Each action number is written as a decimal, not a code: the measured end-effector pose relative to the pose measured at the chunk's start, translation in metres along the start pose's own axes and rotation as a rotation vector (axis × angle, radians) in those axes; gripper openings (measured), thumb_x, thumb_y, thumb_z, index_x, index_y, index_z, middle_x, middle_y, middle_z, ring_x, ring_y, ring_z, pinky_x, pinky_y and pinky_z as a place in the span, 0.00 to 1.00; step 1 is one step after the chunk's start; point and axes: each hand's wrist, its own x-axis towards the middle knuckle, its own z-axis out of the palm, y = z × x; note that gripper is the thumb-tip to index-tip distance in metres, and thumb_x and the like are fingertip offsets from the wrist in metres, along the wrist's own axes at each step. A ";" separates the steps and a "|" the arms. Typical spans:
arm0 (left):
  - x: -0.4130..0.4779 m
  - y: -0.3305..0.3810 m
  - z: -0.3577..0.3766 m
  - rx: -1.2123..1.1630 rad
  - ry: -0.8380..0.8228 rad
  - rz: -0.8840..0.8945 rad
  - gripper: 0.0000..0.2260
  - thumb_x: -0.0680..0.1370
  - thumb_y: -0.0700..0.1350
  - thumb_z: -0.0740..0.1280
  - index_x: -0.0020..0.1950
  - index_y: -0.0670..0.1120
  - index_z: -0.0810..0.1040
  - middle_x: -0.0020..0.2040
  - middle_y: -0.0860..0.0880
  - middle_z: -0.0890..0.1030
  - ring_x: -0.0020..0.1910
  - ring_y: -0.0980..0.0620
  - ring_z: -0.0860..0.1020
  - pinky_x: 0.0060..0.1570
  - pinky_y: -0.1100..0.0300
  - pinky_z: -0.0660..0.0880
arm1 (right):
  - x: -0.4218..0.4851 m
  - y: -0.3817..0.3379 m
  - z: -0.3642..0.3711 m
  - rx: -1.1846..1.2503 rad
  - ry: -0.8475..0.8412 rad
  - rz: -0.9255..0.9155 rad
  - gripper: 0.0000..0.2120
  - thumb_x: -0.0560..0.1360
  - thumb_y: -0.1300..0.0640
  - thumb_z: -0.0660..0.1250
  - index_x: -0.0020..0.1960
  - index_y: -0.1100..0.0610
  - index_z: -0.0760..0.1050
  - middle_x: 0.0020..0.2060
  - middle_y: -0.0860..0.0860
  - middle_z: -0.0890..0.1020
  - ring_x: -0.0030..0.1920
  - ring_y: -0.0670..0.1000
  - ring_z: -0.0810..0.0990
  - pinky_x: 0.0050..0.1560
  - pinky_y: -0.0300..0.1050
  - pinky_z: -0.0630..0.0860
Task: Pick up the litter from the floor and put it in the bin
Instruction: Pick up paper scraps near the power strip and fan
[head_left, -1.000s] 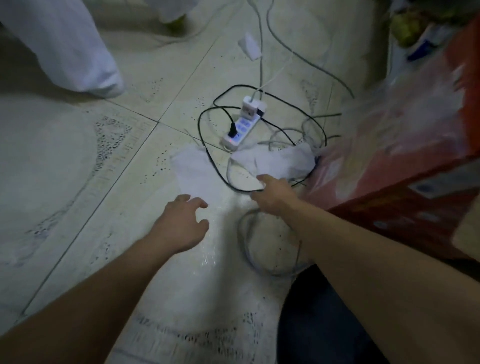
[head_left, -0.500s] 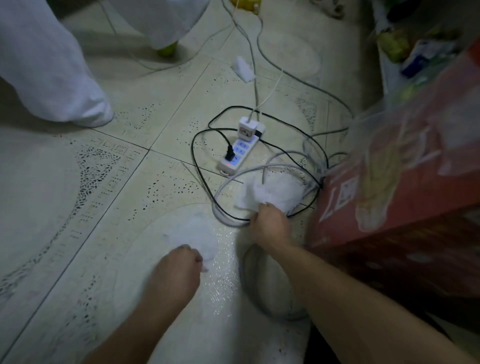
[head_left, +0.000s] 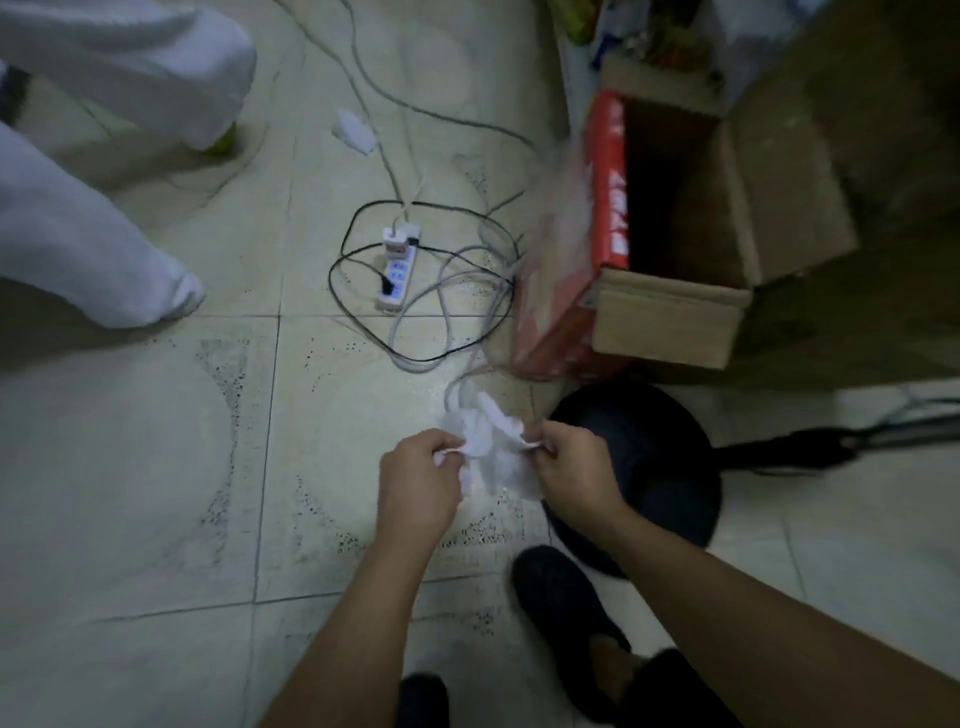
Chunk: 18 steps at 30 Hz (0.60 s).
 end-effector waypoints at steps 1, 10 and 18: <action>-0.021 0.021 -0.003 0.003 -0.068 0.009 0.07 0.74 0.37 0.66 0.47 0.45 0.83 0.46 0.45 0.84 0.35 0.47 0.83 0.38 0.50 0.82 | -0.029 -0.007 -0.021 0.036 0.040 0.034 0.11 0.74 0.64 0.64 0.51 0.56 0.82 0.45 0.50 0.86 0.40 0.44 0.80 0.34 0.24 0.70; -0.235 0.228 0.001 0.221 -0.624 0.219 0.09 0.74 0.40 0.65 0.40 0.50 0.82 0.39 0.47 0.83 0.32 0.53 0.80 0.33 0.57 0.80 | -0.281 -0.048 -0.245 0.434 0.220 0.418 0.12 0.75 0.66 0.57 0.49 0.58 0.79 0.33 0.58 0.83 0.27 0.58 0.82 0.26 0.46 0.79; -0.403 0.391 0.141 0.462 -0.789 0.549 0.08 0.73 0.48 0.68 0.40 0.46 0.84 0.35 0.51 0.84 0.37 0.56 0.81 0.39 0.59 0.78 | -0.409 0.058 -0.427 0.897 0.604 0.601 0.08 0.71 0.53 0.68 0.38 0.56 0.81 0.35 0.54 0.83 0.35 0.53 0.83 0.36 0.48 0.83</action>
